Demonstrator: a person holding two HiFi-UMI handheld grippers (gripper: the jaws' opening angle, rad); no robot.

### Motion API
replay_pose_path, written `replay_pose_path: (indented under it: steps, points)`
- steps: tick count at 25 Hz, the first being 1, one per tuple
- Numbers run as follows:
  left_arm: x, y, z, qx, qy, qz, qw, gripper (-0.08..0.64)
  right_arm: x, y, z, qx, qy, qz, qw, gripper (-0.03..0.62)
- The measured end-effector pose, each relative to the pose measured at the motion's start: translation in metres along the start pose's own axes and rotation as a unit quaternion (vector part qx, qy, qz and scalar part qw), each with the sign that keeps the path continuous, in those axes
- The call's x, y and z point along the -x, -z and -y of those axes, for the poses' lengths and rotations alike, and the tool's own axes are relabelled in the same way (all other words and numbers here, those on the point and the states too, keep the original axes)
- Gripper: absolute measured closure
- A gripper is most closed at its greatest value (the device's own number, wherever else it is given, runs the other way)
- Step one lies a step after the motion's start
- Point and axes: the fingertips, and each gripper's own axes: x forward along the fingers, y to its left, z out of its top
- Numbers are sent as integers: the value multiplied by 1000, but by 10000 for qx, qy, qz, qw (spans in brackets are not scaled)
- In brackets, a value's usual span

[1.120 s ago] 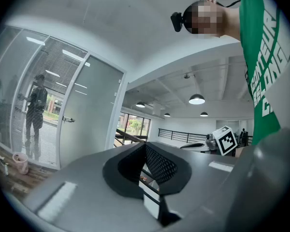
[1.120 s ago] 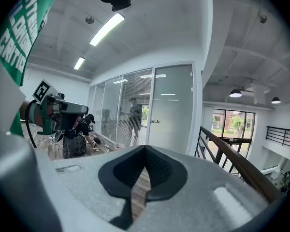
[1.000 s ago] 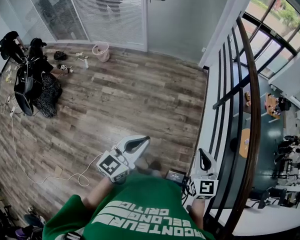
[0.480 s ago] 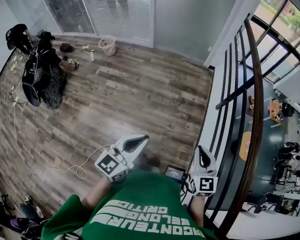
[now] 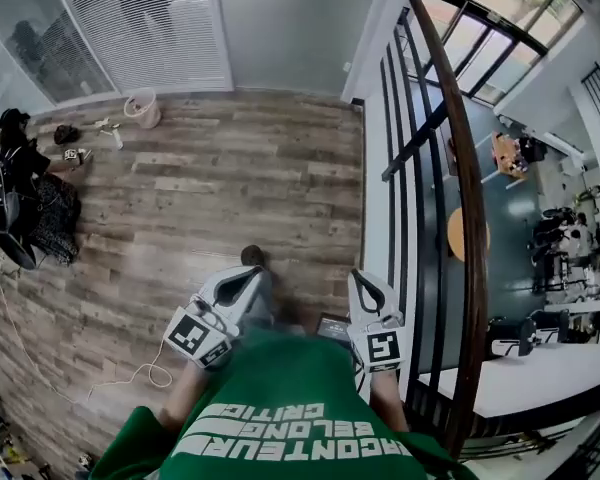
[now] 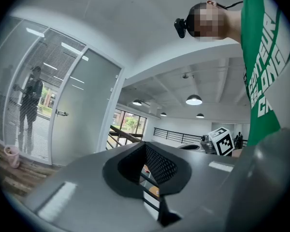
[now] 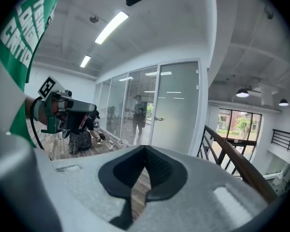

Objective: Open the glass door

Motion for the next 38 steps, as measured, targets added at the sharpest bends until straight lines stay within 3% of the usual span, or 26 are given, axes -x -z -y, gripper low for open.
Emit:
replay_pose_path:
  steps: [8, 15, 23, 34, 38]
  points:
    - [-69, 4, -9, 74, 723, -124, 9973, 545, 1, 15, 52, -196, 755, -282, 9966, 598]
    - [-132, 4, -29, 146, 1458, -329, 9887, 545, -24, 22, 89, -334, 1368, -550, 9885, 598]
    - [-191, -17, -83, 228, 2068, -348, 9775, 545, -79, -6, 122, -306, 2088, -710, 9749, 598]
    - [-218, -34, -166, 304, 2153, -366, 9754, 545, -182, -55, 125, -140, 2038, -694, 9765, 598]
    - [-228, -34, -189, 332, 2137, -418, 9754, 545, -204, -53, 123, -240, 2010, -642, 9772, 598]
